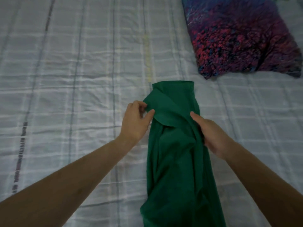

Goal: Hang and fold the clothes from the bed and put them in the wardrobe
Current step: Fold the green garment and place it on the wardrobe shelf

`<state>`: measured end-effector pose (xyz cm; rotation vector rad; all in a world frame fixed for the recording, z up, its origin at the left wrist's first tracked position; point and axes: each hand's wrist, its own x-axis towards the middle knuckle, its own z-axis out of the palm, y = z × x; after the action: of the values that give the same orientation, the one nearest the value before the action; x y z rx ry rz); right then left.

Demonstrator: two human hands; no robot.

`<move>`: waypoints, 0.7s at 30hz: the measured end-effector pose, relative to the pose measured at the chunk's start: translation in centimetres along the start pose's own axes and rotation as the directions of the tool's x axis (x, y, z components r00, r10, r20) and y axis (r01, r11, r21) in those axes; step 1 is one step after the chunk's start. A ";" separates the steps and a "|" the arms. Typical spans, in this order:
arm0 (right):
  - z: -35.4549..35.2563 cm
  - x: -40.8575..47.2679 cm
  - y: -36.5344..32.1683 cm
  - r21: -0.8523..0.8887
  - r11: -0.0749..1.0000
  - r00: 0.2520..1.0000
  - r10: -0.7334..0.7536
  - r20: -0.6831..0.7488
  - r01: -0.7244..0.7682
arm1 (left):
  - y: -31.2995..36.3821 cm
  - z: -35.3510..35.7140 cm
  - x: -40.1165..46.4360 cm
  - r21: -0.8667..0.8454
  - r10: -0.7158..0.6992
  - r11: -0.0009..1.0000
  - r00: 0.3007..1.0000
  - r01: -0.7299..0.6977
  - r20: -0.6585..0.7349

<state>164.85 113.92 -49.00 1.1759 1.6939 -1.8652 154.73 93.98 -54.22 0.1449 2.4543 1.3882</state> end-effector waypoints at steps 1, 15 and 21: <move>-0.1 0.2 -0.5 0.107 0.994 1.000 -0.020 0.014 0.018 | 0.3 0.4 0.5 -0.005 -0.049 0.999 0.999 0.049 0.008; 0.5 1.7 -5.6 0.239 0.947 0.966 -0.242 0.089 0.215 | 7.8 -0.1 3.7 -0.327 0.246 0.930 0.946 -0.169 0.212; -0.7 1.8 -5.6 0.264 0.918 0.955 -0.283 -0.086 0.296 | 1.1 -2.9 6.2 0.535 0.307 0.222 0.579 -0.815 0.755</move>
<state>159.96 116.29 -46.72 1.1225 1.7551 -2.3339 147.85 93.64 -53.31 1.6483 2.3674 -0.0554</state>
